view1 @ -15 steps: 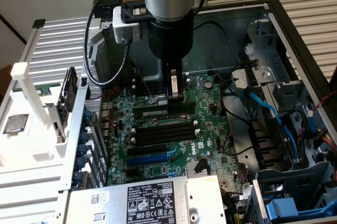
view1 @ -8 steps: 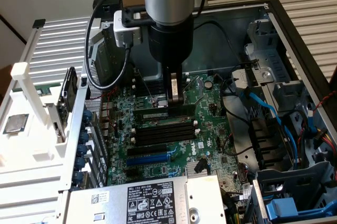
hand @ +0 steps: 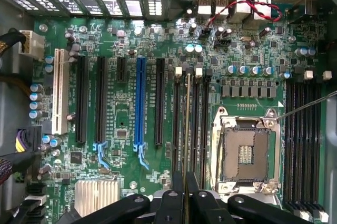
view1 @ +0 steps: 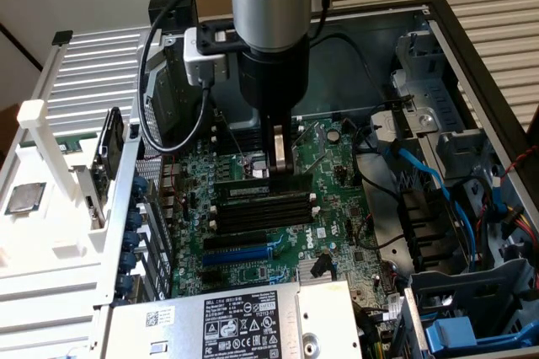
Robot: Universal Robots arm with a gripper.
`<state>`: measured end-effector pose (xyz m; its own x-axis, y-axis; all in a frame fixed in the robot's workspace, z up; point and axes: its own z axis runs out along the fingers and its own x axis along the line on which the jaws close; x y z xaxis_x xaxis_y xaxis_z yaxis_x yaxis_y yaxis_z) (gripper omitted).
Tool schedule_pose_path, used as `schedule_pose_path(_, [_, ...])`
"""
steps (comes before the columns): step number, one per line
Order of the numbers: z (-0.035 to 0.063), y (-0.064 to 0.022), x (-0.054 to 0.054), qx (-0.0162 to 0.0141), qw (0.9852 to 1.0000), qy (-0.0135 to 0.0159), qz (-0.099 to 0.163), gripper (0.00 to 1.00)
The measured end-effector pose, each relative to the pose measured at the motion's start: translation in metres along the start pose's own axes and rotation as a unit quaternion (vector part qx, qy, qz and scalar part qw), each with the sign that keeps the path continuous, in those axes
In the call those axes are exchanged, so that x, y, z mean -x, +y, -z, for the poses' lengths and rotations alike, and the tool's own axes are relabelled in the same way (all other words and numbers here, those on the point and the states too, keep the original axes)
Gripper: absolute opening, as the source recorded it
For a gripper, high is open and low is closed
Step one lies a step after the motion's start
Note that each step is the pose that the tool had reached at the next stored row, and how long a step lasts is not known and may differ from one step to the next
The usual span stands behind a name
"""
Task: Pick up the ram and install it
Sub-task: 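Insert the ram into the slot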
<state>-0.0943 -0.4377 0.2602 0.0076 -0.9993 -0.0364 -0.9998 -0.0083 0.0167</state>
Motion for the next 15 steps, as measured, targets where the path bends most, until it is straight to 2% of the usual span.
schedule_pose_path(4, [-0.0024,0.0,-0.0001,0.0001,1.0,0.001,0.0,0.13])
schedule_pose_path(15, [-0.0053,0.0001,-0.0002,0.0001,1.0,0.0013,0.0,0.13])
